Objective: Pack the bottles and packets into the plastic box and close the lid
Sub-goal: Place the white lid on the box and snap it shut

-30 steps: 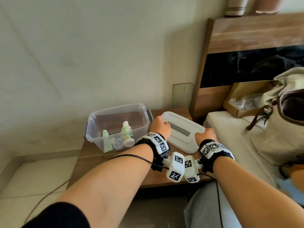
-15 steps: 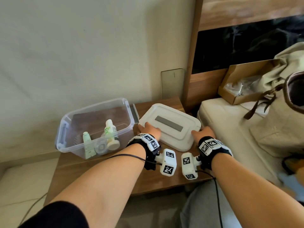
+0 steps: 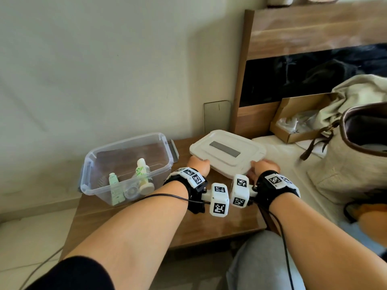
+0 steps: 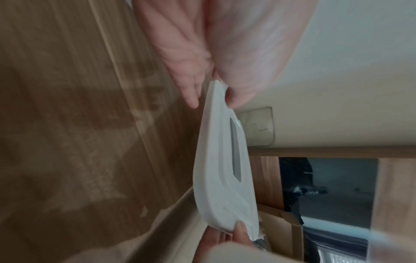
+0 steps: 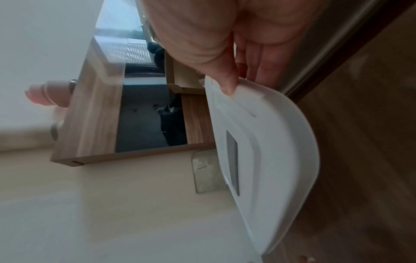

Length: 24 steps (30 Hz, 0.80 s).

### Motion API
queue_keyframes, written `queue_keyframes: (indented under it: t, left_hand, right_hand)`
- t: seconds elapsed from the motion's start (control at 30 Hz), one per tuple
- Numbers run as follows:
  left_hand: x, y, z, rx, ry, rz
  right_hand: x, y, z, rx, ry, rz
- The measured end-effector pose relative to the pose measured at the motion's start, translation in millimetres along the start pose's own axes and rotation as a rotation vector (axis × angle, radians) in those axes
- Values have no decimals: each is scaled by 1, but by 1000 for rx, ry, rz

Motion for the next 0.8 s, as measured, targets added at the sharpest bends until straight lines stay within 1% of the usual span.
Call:
queue_keyframes:
  t: [0.1,0.17,0.23,0.37,0.5,0.53,0.7,0.8]
  left_hand:
    - [-14,11,-9,-64,25,3]
    - [-22,23,-22,-137,67,72]
    - [-31,34,-41,-217,145,128]
    - [-43,41,-100,-342,334,198]
    - [-48,32,-170,-312,483,277]
    - [-48,27,-186,-289,497,271]
    - [-44,-12,-245,-173,481,117]
    - [-42,-40,-268,-141,504,75]
  right_hand:
    - [-15,-13,-10,-21,27,-50]
    - [-28,-25,-14,9,26,-77]
    - [-38,-36,-11,27,18,-109]
    - [-61,-56,12,18,-77,-198]
    - [-82,-68,54,-59,-183,-250]
    - [-87,-69,66,-76,-207,-259]
    - [-83,-68,135,-220,-305,-321]
    - [-118,-73,158,-353,-302,-380]
Point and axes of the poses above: each hand's wrist, its own x-axis towards the middle knuckle, its own z-axis out of the palm, y = z × x, the point moved 4 cm from there along x, towards the middle knuckle, and after that the axes turned 15 degrees about -x, right-handed, at the moved point
